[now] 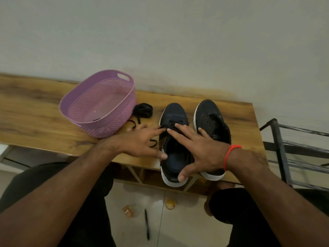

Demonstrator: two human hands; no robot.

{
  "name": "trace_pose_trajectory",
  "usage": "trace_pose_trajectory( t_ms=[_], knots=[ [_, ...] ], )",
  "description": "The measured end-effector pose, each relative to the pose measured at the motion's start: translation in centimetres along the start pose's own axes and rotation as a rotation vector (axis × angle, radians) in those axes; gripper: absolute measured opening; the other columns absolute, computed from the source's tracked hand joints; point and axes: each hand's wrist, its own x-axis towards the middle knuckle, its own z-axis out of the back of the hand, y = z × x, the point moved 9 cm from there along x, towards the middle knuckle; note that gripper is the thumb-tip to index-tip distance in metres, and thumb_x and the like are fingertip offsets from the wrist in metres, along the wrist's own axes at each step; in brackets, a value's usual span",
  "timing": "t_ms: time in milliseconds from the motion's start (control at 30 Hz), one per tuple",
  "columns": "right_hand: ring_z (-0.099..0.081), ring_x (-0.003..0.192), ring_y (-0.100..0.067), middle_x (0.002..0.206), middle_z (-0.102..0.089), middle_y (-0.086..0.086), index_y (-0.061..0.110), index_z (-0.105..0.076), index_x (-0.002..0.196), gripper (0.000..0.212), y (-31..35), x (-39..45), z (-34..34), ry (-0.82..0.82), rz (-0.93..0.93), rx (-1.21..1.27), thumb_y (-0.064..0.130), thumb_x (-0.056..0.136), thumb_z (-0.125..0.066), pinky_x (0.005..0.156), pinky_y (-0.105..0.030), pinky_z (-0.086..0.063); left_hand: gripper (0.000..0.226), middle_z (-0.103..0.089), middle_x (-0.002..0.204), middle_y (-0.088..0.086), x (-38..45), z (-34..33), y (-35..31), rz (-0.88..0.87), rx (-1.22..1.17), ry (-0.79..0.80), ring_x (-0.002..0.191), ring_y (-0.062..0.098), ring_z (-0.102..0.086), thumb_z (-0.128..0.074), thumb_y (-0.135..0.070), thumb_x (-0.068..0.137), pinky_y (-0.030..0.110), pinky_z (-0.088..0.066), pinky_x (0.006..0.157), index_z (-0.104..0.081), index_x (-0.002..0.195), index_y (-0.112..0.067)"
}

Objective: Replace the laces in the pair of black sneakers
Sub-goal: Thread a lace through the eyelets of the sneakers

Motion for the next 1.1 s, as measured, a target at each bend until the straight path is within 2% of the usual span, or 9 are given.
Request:
trace_pose_trajectory(
  t_ms=[67, 167, 533, 633, 733, 833, 933, 1000, 1100],
  knots=[
    [0.022, 0.150, -0.018, 0.161, 0.032, 0.006, 0.040, 0.022, 0.152, 0.129, -0.3, 0.4, -0.4, 0.004, -0.004, -0.004, 0.077, 0.068, -0.068, 0.121, -0.056, 0.012, 0.101, -0.003, 0.170, -0.014, -0.1, -0.7, -1.4, 0.008, -0.004, 0.021, 0.155, 0.029, 0.007, -0.060, -0.070, 0.084, 0.060, -0.001, 0.121, -0.002, 0.161, -0.040],
    [0.022, 0.150, -0.018, 0.160, 0.033, 0.005, 0.040, 0.024, 0.152, 0.126, -0.7, 0.8, -0.4, 0.001, -0.005, 0.005, 0.077, 0.071, -0.065, 0.120, -0.054, 0.014, 0.099, -0.001, 0.170, -0.014, -0.1, -0.6, -1.7, 0.024, -0.013, 0.012, 0.156, 0.028, 0.012, -0.058, -0.067, 0.088, 0.058, 0.002, 0.121, 0.003, 0.161, -0.039],
    [0.017, 0.152, -0.017, 0.164, 0.025, 0.004, 0.040, 0.015, 0.154, 0.110, -1.8, 3.2, 1.9, -0.116, -0.009, 0.115, 0.069, 0.081, -0.060, 0.120, -0.055, 0.015, 0.072, -0.014, 0.170, -0.007, 0.8, 0.1, -0.5, 0.146, -0.029, -0.146, 0.156, 0.032, 0.007, -0.033, -0.049, 0.105, 0.060, -0.005, 0.118, 0.011, 0.161, -0.034],
    [0.018, 0.151, -0.017, 0.163, 0.026, 0.005, 0.042, 0.017, 0.153, 0.112, -1.9, 3.3, 1.7, -0.112, -0.008, 0.109, 0.073, 0.078, -0.059, 0.120, -0.056, 0.015, 0.072, -0.011, 0.170, -0.006, 1.0, -0.2, -0.3, 0.152, -0.035, -0.149, 0.156, 0.031, 0.006, -0.032, -0.050, 0.106, 0.059, -0.006, 0.118, 0.011, 0.161, -0.032],
    [0.018, 0.151, -0.016, 0.164, 0.024, 0.007, 0.045, 0.015, 0.154, 0.113, -2.3, 2.8, 2.2, -0.157, -0.005, 0.182, 0.076, 0.074, -0.058, 0.121, -0.056, 0.010, 0.069, -0.005, 0.170, -0.009, 0.8, 0.7, -0.5, 0.133, -0.103, -0.211, 0.157, 0.028, 0.002, -0.033, -0.050, 0.107, 0.058, -0.006, 0.120, 0.003, 0.163, -0.032],
    [0.001, 0.153, -0.013, 0.168, 0.003, 0.005, 0.041, -0.001, 0.157, 0.101, -3.1, 1.7, 4.9, -0.363, -0.012, 0.330, 0.071, 0.079, -0.058, 0.124, -0.051, -0.007, 0.060, -0.018, 0.169, -0.005, 0.0, 4.0, -0.3, 0.080, -0.215, -0.466, 0.155, 0.022, -0.013, -0.037, -0.045, 0.107, 0.058, -0.013, 0.121, -0.017, 0.162, -0.027],
    [-0.028, 0.142, -0.003, 0.159, -0.032, 0.005, 0.029, -0.028, 0.155, 0.077, -3.2, 0.5, 8.0, -0.629, -0.024, 0.402, 0.056, 0.089, -0.058, 0.117, -0.028, -0.027, 0.050, -0.049, 0.153, -0.002, -2.7, 8.3, 0.1, -0.044, -0.233, -0.796, 0.141, 0.018, -0.043, -0.043, -0.040, 0.103, 0.056, -0.037, 0.115, -0.045, 0.150, -0.023],
    [-0.044, 0.132, -0.005, 0.145, -0.048, 0.006, 0.027, -0.042, 0.148, 0.059, -2.3, 0.5, 9.2, -0.733, -0.002, 0.423, 0.045, 0.094, -0.059, 0.110, -0.028, -0.037, 0.039, -0.059, 0.141, -0.004, -5.3, 11.5, 1.7, -0.066, -0.195, -0.998, 0.130, 0.014, -0.053, -0.049, -0.026, 0.101, 0.049, -0.045, 0.109, -0.059, 0.139, -0.022],
    [-0.054, 0.118, -0.009, 0.128, -0.058, 0.006, 0.025, -0.053, 0.138, 0.042, 0.7, 2.7, 11.1, -0.783, 0.074, 0.372, 0.030, 0.097, -0.061, 0.103, -0.032, -0.046, 0.038, -0.063, 0.134, -0.003, -10.1, 15.7, 7.4, 0.094, -0.244, -1.291, 0.125, 0.012, -0.055, -0.051, -0.007, 0.095, 0.043, -0.045, 0.110, -0.070, 0.124, -0.022]
  ],
)
